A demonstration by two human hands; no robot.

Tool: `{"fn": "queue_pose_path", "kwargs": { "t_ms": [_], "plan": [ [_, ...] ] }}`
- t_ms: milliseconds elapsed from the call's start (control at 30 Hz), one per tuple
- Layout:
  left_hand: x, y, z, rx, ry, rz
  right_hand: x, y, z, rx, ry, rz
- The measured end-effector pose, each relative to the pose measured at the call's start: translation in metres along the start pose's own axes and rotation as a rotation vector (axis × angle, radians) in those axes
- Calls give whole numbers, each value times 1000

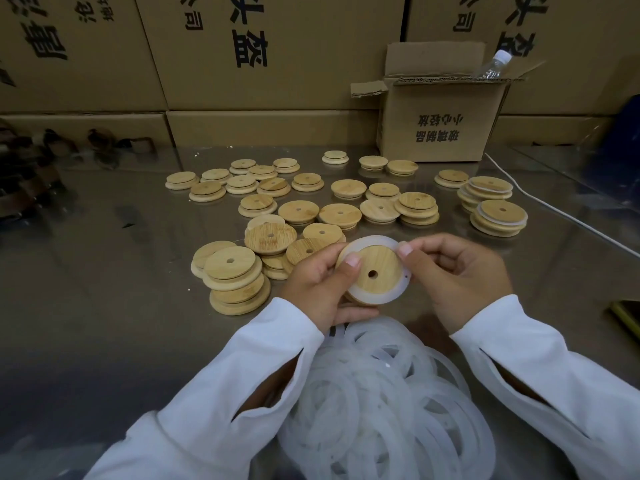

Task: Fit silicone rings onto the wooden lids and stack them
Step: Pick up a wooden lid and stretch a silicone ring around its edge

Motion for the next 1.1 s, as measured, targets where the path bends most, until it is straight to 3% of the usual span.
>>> {"fn": "queue_pose_path", "kwargs": {
  "t_ms": [867,1100],
  "plan": [
    [0,-2,-2,18,-48,41,11,1,-3,26,91,-61],
    [-5,2,-3,-83,-111,101,7,-1,-1,55,38,-60]
  ]
}}
Point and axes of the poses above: each hand's wrist, its own z-axis towards the middle knuckle, its own y-axis out of the back of the hand, x = y × z, the point moved 6 cm from there along z, towards the middle knuckle, and after that the axes turned 3 degrees about -z, right-handed, at the moved point
